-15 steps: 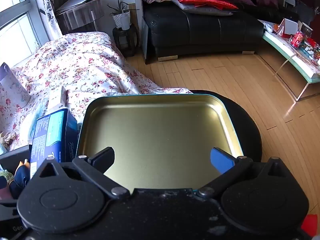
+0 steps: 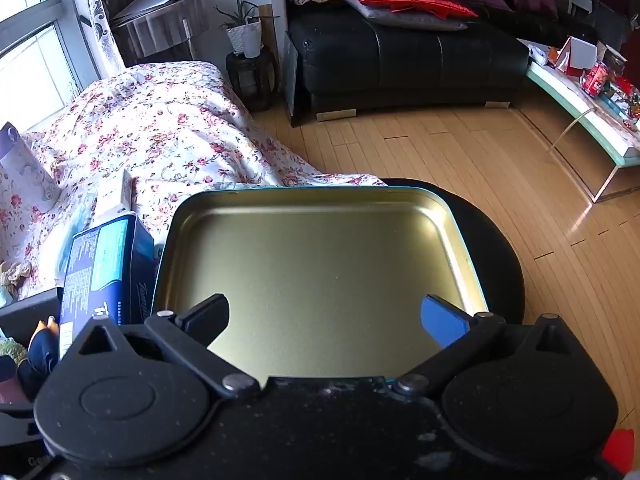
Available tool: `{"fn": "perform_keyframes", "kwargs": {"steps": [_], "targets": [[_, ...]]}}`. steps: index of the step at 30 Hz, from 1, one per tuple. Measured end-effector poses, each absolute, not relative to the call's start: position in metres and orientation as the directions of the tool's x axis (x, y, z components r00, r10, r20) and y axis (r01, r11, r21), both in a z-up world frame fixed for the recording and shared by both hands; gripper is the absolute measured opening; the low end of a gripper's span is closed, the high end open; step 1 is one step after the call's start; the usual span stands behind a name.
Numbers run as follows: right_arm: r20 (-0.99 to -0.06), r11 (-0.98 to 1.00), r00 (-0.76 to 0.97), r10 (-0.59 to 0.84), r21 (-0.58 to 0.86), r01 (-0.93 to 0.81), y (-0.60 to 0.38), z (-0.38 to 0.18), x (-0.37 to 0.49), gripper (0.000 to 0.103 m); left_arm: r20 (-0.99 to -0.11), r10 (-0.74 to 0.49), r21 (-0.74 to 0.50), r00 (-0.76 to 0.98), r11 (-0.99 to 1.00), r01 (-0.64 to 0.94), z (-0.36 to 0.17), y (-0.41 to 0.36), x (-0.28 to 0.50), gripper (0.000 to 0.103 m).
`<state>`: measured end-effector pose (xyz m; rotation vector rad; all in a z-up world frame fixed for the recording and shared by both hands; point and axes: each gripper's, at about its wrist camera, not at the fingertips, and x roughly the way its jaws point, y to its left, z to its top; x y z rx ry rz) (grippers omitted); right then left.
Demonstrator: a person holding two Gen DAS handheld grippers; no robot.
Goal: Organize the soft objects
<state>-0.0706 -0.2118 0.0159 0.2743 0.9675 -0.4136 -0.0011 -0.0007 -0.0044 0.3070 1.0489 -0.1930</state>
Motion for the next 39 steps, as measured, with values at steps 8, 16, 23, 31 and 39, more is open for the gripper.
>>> {"fn": "perform_keyframes", "kwargs": {"steps": [8, 16, 23, 31, 39], "targets": [[-0.84, 0.889, 0.497, -0.216, 0.042, 0.457, -0.2117, 0.0155, -0.0697, 0.103, -0.874, -0.012, 0.155, 0.487, 0.94, 0.302, -0.0048, -0.0025, -0.0013, 0.099], [-0.841, 0.889, 0.497, -0.214, 0.043, 0.456, -0.21, 0.0132, -0.071, 0.103, -0.874, -0.012, 0.154, 0.485, 0.941, 0.301, -0.0045, -0.0024, -0.0015, 0.099], [-0.848, 0.883, 0.493, -0.197, 0.065, 0.465, -0.2124, 0.0084, -0.0694, 0.103, -0.874, -0.015, 0.152, 0.486, 0.941, 0.302, -0.0043, -0.0017, -0.0019, 0.099], [-0.852, 0.884, 0.487, -0.195, 0.062, 0.464, -0.2115, 0.0082, -0.065, 0.103, -0.873, -0.017, 0.152, 0.488, 0.941, 0.304, -0.0025, -0.0008, -0.0037, 0.099], [-0.853, 0.885, 0.485, -0.192, 0.063, 0.462, -0.2123, 0.0083, -0.0651, 0.103, -0.875, -0.016, 0.149, 0.483, 0.942, 0.301, -0.0013, 0.0002, -0.003, 0.099]]}}
